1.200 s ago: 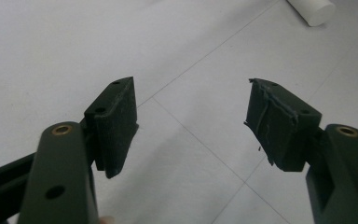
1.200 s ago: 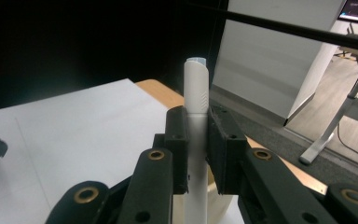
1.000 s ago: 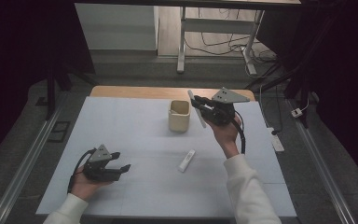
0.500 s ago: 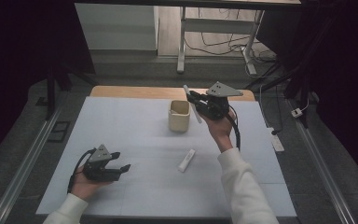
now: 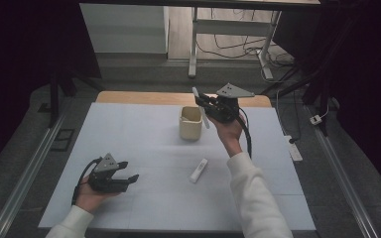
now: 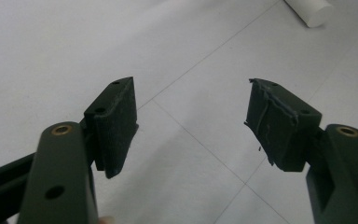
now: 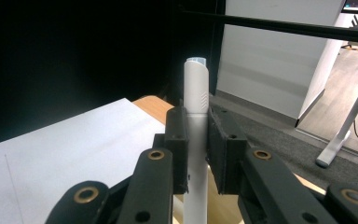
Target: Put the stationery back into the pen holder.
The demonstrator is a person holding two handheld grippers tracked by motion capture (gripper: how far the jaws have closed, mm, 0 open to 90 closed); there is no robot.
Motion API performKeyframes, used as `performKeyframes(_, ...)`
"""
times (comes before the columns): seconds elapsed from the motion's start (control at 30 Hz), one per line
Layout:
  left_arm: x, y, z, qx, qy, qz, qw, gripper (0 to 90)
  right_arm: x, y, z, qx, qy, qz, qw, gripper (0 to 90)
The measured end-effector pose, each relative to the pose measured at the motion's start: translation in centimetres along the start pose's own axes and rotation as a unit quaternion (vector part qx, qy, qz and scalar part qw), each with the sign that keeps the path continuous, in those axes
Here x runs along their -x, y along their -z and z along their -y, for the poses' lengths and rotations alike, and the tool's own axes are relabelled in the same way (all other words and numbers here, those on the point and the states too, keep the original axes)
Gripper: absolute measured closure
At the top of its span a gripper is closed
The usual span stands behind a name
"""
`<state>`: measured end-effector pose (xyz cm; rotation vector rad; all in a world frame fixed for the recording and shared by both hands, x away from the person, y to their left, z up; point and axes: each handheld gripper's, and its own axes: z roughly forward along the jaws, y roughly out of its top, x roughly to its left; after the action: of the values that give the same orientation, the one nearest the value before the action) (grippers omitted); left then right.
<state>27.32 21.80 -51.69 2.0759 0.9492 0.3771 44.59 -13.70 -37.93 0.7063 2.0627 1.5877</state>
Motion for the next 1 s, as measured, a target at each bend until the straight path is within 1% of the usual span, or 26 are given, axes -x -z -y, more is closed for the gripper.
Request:
performKeyframes(0.17, -0.1, 0.0, 0.0, 0.001, 0.001, 0.001, 1.0, 33.0, 0.0, -0.5, -0.1, 0.004, -0.004, -0.005, 1.0, 78.2)
performKeyframes(0.3, -0.1, 0.0, 0.0, 0.001, 0.002, 0.002, 1.0, 33.0, 0.1, -0.8, -0.3, 0.005, -0.001, -0.004, 1.0, 78.2)
performKeyframes(0.5, -0.1, 0.0, 0.0, 0.001, 0.002, 0.002, 1.0, 33.0, 0.4, -1.5, -0.6, 0.011, -0.009, -0.005, 0.9999, 78.2)
performKeyframes(0.63, -0.1, 0.0, 0.0, 0.001, 0.002, 0.002, 1.0, 33.0, 0.6, -2.0, -0.8, 0.011, -0.008, 0.002, 0.9999, 78.2)
performKeyframes(0.73, -0.2, 0.1, 0.0, 0.002, 0.004, 0.001, 1.0, 33.0, 0.7, -2.4, -1.0, 0.014, -0.013, 0.001, 0.9998, 78.2)
performKeyframes(0.83, -0.2, 0.0, 0.0, 0.002, 0.005, 0.001, 1.0, 32.8, 0.9, -2.8, -1.1, 0.014, -0.013, 0.006, 0.9998, 78.2)
performKeyframes(1.0, -0.2, 0.0, 0.0, 0.003, 0.005, 0.001, 1.0, 32.8, 1.4, -3.5, -1.0, 0.019, -0.022, 0.012, 0.9995, 78.2)
